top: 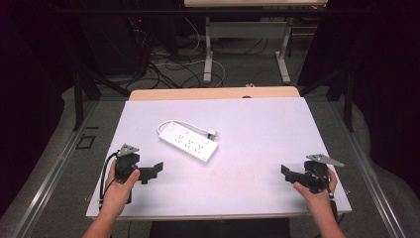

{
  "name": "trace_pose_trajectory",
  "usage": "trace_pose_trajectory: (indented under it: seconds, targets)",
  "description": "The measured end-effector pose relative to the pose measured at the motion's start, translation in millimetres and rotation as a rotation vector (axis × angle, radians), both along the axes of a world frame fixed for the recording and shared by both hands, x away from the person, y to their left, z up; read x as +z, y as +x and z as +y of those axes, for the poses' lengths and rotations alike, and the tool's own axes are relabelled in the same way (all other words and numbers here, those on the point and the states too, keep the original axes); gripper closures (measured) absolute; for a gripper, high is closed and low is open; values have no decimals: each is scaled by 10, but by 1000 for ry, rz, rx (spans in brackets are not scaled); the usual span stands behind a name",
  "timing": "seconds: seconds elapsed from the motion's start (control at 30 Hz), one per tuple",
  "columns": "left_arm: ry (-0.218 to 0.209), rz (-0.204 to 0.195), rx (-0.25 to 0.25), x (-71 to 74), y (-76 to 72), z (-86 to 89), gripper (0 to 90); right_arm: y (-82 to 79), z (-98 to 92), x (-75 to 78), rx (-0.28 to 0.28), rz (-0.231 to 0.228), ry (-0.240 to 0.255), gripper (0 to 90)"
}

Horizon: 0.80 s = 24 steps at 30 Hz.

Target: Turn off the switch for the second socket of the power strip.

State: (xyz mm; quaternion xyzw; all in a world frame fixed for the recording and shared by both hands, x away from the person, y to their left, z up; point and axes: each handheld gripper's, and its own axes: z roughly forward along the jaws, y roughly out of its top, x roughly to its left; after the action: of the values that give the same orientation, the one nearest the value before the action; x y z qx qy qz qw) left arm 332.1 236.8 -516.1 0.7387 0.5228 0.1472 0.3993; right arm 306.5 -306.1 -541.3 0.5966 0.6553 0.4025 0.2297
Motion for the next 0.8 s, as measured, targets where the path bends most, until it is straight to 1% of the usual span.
trace_pose_trajectory:
  seconds: [0.07,0.1,0.17,0.23,0.3,0.43,0.47,0.5,0.57,0.6,0.67,0.8]
  targets:
    - [-12,-2,11,-23,-11,32,6,-3,6,1,-5,4,6,67]
    - [-18,-1,16,-31,-17,46,6,0,-2,-1,-1,0,-1,67]
    - [-28,-4,29,-52,-24,70,6,-1,1,0,-4,2,2,67]
    - [-33,-6,35,-77,-31,88,6,-2,4,0,-5,4,5,67]
    - [-33,-5,38,-95,-36,106,6,0,-2,-2,-1,1,-2,67]
    - [-43,-8,42,-106,-47,133,6,0,-1,-1,-1,0,-1,67]
    - [-51,-2,44,-104,-52,135,6,1,-2,-1,-1,0,-2,67]
    - [-55,-4,47,-108,-55,135,6,1,-3,-2,-1,1,-1,67]
    - [-52,-11,48,-120,-58,139,6,1,-2,-1,-1,1,-1,67]
    - [-49,-3,44,-120,-62,148,6,1,-1,-1,0,0,-1,67]
    - [-58,-9,50,-136,-64,147,6,0,0,-1,2,-1,-2,67]
    - [-61,-4,53,-158,-66,161,6,2,-3,-4,2,1,-4,67]
